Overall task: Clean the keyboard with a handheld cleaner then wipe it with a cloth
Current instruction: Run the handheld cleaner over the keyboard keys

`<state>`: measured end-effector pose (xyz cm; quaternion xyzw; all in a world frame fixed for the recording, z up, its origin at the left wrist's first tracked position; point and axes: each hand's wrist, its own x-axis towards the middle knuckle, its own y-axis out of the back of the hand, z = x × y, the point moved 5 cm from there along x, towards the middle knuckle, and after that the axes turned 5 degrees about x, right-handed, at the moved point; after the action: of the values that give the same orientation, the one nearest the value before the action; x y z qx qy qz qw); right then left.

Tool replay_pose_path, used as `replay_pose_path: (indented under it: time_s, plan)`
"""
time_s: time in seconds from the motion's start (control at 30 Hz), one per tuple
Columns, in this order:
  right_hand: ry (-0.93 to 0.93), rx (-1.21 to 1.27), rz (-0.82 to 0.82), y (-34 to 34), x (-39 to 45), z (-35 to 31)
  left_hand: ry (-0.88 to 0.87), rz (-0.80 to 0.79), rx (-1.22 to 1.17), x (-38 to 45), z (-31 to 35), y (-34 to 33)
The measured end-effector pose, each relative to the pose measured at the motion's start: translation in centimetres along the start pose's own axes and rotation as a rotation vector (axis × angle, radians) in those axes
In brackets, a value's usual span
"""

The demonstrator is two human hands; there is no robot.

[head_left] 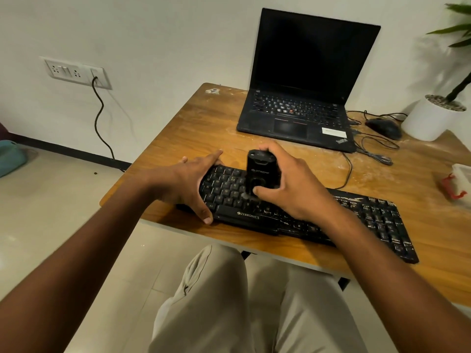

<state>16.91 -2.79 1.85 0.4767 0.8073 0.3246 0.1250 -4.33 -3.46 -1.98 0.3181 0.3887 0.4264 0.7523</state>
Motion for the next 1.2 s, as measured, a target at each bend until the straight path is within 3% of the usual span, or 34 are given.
replay_pose_path:
  time_s: [0.17,0.4,0.73,1.0,1.2]
  plan:
    - [-0.069,-0.178,-0.021,3.1,-1.9,1.1,-0.013,-0.005,0.003,0.3,-0.4,-0.2]
    - [0.039,0.086,0.053,0.1,-1.3,-1.1,0.000,0.002,0.009,0.1,-0.4,-0.1]
    - [-0.061,-0.165,-0.141,2.9,-2.7,0.3,0.017,-0.004,0.003,0.2,-0.3,-0.1]
    - [0.018,0.081,0.007,1.2,-1.4,-1.0,0.034,0.009,0.028,0.1,-0.2,-0.1]
    - [-0.025,-0.069,-0.071,1.5,-2.4,0.5,0.041,-0.004,0.034,0.1,0.0,0.0]
